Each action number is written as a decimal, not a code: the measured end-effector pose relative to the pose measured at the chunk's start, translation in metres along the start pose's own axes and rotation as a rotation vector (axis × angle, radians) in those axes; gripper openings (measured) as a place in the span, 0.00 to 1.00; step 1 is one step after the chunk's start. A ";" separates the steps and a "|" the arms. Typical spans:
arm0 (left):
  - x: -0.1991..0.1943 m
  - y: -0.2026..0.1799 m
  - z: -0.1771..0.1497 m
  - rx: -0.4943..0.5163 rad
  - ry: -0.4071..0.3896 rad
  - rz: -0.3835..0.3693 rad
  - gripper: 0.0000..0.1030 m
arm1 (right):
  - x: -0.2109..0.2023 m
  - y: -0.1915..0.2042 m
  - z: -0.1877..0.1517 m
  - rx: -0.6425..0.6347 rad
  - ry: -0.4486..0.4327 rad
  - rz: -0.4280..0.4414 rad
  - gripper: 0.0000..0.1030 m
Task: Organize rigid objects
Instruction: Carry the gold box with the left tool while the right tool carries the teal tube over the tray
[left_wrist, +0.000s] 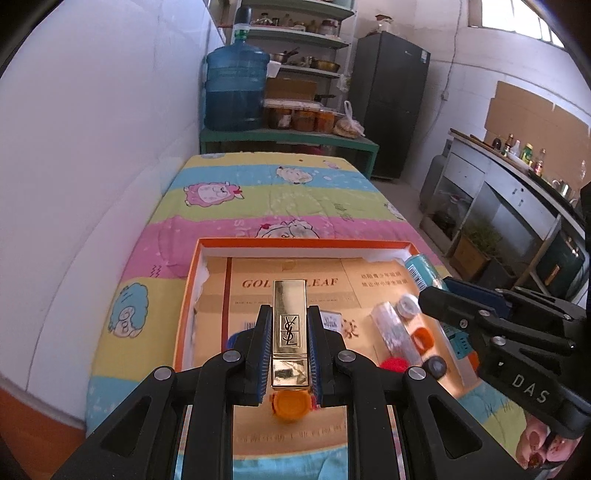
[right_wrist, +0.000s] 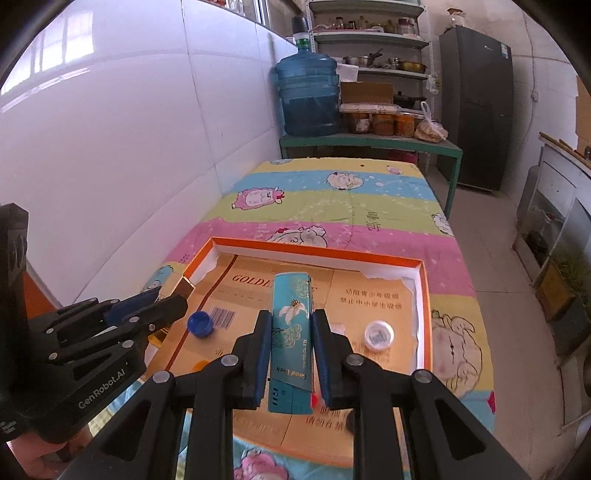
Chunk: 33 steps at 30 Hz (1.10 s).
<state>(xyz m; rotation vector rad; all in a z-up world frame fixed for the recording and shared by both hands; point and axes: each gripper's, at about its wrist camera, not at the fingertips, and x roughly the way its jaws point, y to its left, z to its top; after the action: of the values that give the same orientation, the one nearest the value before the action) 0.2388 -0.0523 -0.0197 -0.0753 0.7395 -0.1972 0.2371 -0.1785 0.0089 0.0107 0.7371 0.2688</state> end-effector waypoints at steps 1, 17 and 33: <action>0.006 0.001 0.002 -0.006 0.006 0.001 0.18 | 0.006 -0.003 0.003 0.000 0.008 0.004 0.22; 0.078 0.007 0.012 -0.033 0.103 0.030 0.18 | 0.081 -0.018 0.019 0.016 0.119 0.034 0.22; 0.116 0.006 0.004 -0.041 0.182 0.040 0.18 | 0.121 -0.019 0.019 0.015 0.213 0.021 0.22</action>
<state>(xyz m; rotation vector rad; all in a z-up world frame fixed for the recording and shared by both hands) 0.3261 -0.0706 -0.0937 -0.0823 0.9260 -0.1516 0.3396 -0.1657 -0.0592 0.0040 0.9510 0.2873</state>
